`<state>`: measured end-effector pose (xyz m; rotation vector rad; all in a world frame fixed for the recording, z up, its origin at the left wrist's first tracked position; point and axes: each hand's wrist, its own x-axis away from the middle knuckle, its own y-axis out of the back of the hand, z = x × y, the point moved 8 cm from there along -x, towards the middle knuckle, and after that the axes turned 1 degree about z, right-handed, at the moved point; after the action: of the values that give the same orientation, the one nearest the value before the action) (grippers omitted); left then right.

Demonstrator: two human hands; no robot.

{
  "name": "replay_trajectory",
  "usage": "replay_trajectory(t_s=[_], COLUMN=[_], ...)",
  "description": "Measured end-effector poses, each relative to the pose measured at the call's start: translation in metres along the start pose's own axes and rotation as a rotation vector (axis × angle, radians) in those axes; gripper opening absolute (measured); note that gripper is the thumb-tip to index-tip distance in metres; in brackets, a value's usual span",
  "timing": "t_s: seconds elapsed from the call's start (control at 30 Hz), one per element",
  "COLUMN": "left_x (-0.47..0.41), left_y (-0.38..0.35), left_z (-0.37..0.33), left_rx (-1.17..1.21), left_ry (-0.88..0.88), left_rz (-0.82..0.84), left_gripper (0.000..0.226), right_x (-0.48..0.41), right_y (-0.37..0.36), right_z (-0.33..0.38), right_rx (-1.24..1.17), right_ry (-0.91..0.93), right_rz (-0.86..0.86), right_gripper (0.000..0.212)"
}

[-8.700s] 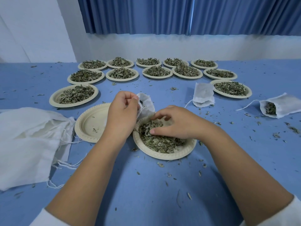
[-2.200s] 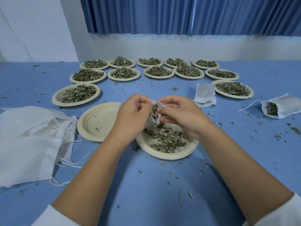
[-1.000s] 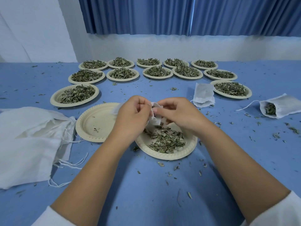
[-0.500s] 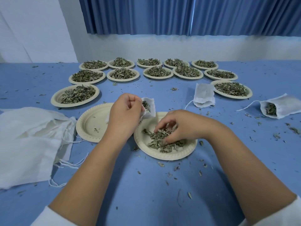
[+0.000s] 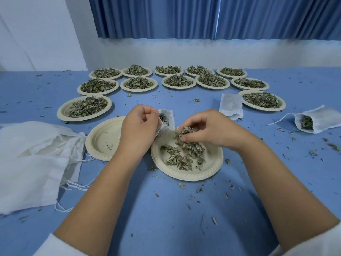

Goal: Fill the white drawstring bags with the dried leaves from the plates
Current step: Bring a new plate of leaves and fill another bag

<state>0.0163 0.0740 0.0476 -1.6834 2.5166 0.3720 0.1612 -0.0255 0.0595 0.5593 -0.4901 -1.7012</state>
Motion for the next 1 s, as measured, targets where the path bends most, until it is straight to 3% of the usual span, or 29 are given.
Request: replay_trajectory(t_s=[0.17, 0.33, 0.7, 0.9, 1.0], left_x=[0.003, 0.006, 0.009, 0.012, 0.011], left_y=[-0.007, -0.016, -0.016, -0.024, -0.022], left_z=[-0.002, -0.001, -0.003, -0.003, -0.003], left_rx=[0.038, 0.063, 0.111, 0.084, 0.090], left_ry=[0.022, 0.045, 0.072, 0.056, 0.055], left_rz=[0.064, 0.110, 0.089, 0.149, 0.130], left_gripper=[0.010, 0.009, 0.009, 0.007, 0.006], right_x=[-0.002, -0.005, -0.003, -0.003, -0.005], right_y=[0.009, -0.003, -0.003, -0.006, -0.009], right_z=[-0.001, -0.007, -0.007, -0.005, -0.001], right_rx=[-0.371, -0.504, -0.205, -0.066, -0.050], right_ry=[0.022, -0.005, -0.030, -0.031, -0.019], right_rz=[-0.168, -0.304, -0.439, -0.432, -0.366], right_gripper=[0.018, 0.019, 0.024, 0.019, 0.026])
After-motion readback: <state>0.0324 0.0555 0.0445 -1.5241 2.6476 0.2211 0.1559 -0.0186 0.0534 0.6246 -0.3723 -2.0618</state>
